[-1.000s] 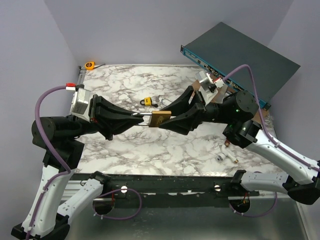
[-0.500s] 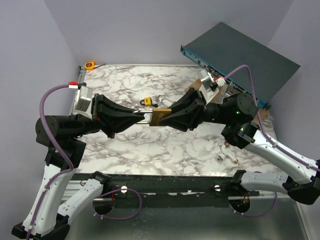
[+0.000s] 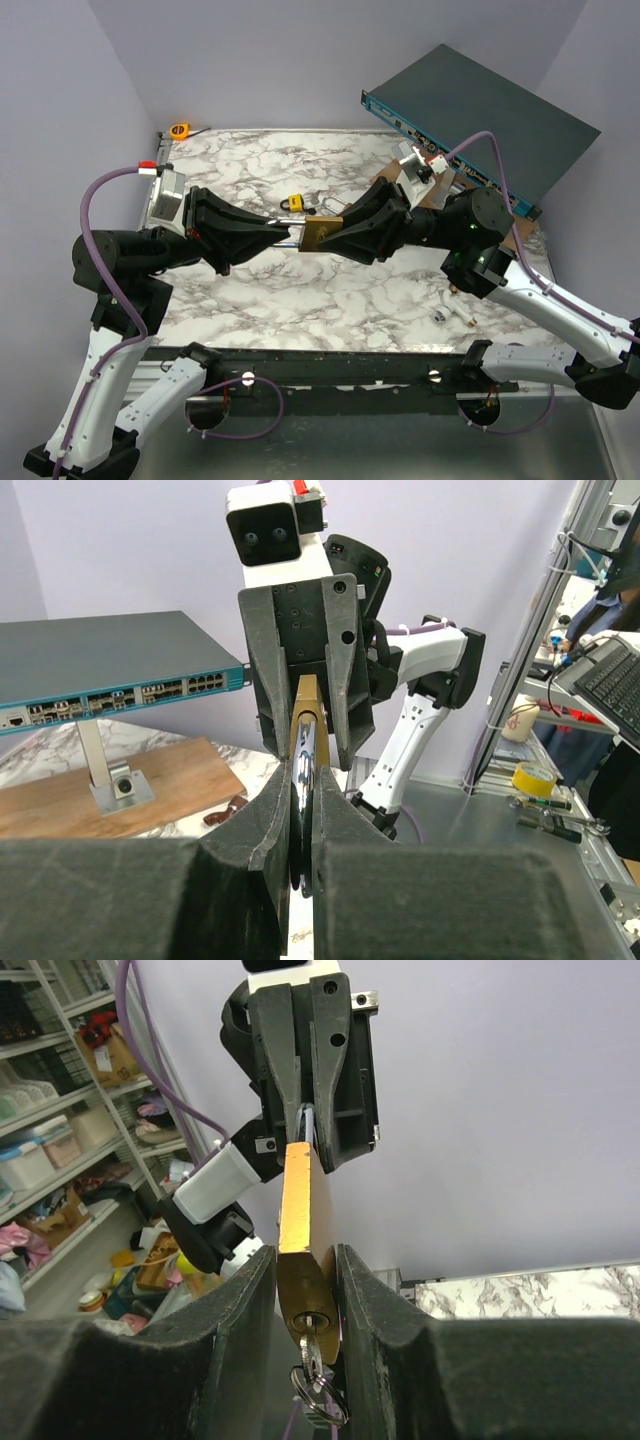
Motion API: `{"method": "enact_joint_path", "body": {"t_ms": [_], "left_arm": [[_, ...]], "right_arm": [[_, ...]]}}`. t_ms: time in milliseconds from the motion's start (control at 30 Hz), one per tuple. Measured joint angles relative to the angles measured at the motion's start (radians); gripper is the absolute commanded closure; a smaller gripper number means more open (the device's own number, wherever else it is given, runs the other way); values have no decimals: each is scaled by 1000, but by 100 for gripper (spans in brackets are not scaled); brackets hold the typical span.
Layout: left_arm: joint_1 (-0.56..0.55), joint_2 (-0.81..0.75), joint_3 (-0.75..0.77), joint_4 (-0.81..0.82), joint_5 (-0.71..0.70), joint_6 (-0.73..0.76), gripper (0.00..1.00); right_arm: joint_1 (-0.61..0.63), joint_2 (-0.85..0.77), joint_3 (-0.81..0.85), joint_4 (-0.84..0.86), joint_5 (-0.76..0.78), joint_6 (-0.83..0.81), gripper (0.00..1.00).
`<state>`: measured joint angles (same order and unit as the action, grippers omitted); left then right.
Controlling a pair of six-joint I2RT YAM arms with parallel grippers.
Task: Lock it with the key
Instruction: Lock the lock.
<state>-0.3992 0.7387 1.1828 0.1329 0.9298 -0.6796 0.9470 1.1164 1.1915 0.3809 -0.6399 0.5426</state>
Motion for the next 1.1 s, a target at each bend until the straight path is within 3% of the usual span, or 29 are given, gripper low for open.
{"method": "enact_joint_path", "body": {"t_ms": [333, 433, 567, 667, 800, 867, 1100], "left_arm": [[0, 6, -2, 1, -3, -5, 100], [0, 6, -2, 1, -3, -6, 100], [0, 7, -2, 3, -4, -8, 100], [0, 8, -5, 6, -5, -10, 100], [0, 13, -5, -22, -5, 2, 76], [0, 15, -3, -58, -6, 24, 70], [0, 14, 0, -232, 22, 120, 68]], "right_arm": [[0, 0, 0, 0, 0, 0, 65], [0, 0, 0, 0, 3, -1, 74], [0, 0, -1, -4, 13, -3, 97], [0, 0, 0, -9, 21, -6, 99], [0, -13, -1, -47, 40, -21, 99], [0, -25, -1, -88, 52, -35, 99], [0, -93, -10, -262, 85, -95, 99]]}}
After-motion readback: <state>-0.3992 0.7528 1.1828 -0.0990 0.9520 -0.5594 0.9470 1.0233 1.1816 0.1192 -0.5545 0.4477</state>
